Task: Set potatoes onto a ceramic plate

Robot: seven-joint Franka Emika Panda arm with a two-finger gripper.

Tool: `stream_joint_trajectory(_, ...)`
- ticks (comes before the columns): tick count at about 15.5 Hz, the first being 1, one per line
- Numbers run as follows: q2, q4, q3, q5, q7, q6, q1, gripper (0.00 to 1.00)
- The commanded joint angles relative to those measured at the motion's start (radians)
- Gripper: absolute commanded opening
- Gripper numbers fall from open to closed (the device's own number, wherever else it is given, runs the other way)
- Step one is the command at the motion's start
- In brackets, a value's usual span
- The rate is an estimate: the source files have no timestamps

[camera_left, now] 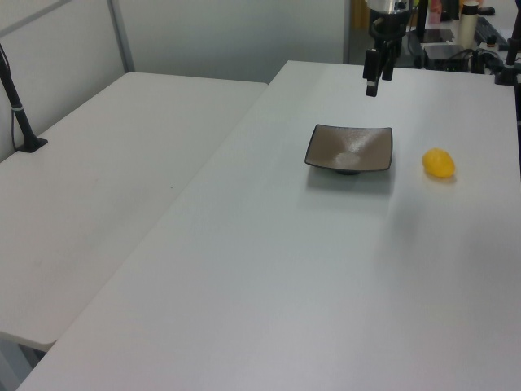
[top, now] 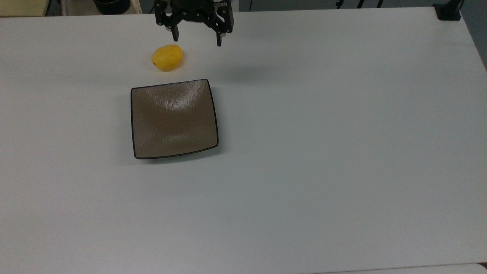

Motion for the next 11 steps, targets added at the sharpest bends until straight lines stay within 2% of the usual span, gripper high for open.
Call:
stream_joint_trajectory(1, -0.023, -0.023, -0.003, 0.0, -0.016, -0.003, 0.006, 1.0)
stream_joint_trajectory(11, -0.02, -0.023, -0.003, 0.0, -0.005, -0.009, 0.006, 1.0)
